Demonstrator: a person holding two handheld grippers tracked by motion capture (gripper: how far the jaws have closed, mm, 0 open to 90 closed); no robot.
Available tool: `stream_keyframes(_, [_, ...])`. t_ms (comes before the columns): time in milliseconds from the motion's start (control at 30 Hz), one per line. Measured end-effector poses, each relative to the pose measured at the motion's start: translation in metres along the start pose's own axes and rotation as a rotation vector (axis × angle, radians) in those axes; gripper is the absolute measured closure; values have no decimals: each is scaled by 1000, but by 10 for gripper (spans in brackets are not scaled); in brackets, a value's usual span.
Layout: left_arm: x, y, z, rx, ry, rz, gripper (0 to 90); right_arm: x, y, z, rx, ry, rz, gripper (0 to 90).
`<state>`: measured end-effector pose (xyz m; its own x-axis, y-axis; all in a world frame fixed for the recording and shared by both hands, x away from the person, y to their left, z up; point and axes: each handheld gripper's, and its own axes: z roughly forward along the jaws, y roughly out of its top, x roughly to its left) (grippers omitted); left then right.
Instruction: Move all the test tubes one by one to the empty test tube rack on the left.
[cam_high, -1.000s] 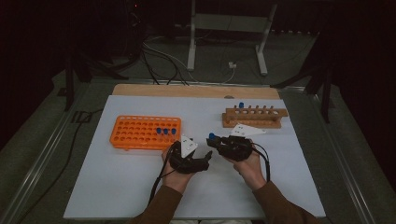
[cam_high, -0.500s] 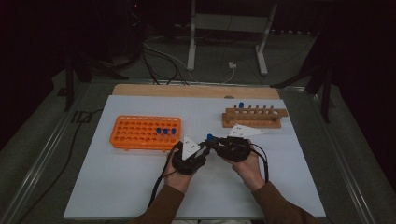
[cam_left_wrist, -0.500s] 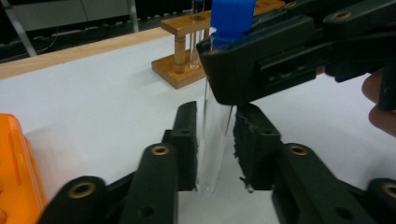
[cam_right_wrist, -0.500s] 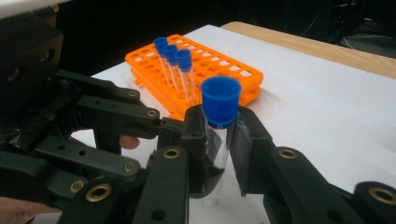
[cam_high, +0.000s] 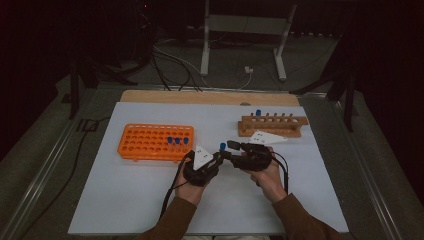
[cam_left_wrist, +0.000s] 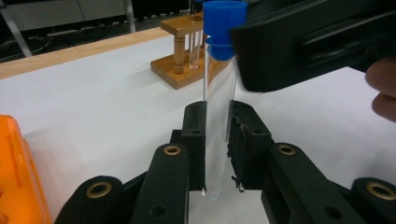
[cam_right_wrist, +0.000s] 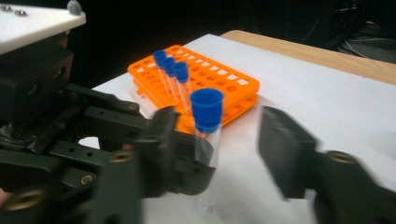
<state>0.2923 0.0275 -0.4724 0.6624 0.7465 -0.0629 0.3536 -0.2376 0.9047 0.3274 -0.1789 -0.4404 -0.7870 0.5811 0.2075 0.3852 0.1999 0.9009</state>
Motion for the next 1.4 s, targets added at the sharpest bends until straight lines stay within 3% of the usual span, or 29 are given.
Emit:
stream_keyframes(200, [6,1,-5,-11,0,-26,781,-2,4,-8,-27,-62,-19,179])
stream_keyframes(333, [9,1,-10,-18,-5,-28,781,-8,5,-10,-18,-114,-12,106])
stream_keyframes(500, [15,0,-14,-19,-8,-44,781,-17,4,-13,-19,-131,20,40])
stream_keyframes(767, [25,-5,-25,-34,-12,-60,782,-31,1,-19,-3,-178,56,16])
stream_keyframes(1400, [52,-8,-58,-79,-22,-53,781,-50,3,-37,-51,-231,118,0])
